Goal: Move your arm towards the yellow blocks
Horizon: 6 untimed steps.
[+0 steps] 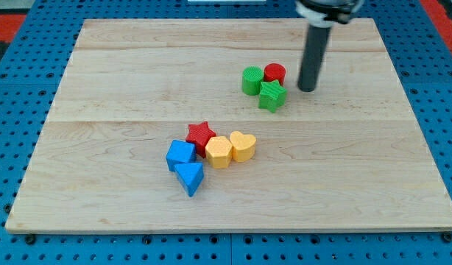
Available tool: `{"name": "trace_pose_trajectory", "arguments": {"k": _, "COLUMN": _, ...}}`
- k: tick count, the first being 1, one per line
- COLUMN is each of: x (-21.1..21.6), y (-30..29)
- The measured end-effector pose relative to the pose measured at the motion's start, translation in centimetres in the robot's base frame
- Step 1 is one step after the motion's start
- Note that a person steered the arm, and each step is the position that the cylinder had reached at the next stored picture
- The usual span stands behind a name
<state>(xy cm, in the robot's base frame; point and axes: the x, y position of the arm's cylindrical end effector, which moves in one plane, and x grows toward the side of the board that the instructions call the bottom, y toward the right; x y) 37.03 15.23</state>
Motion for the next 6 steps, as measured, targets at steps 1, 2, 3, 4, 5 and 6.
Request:
{"name": "trace_pose_trajectory", "arguments": {"k": 1, "x": 5.5, "y": 6.1}}
{"name": "trace_pose_trajectory", "arguments": {"k": 2, "x": 13.4, "y": 4.3}}
{"name": "trace_pose_trajectory", "arguments": {"k": 3, "x": 16.7, "y": -3.0}}
{"name": "trace_pose_trajectory", "arguments": {"k": 4, "x": 17.1, "y": -9.9}}
{"name": "trace_pose_trajectory", "arguments": {"k": 5, "x": 17.2, "y": -16.0}}
{"name": "trace_pose_trajectory", "arguments": {"k": 6, "x": 15.4, "y": -20.8}}
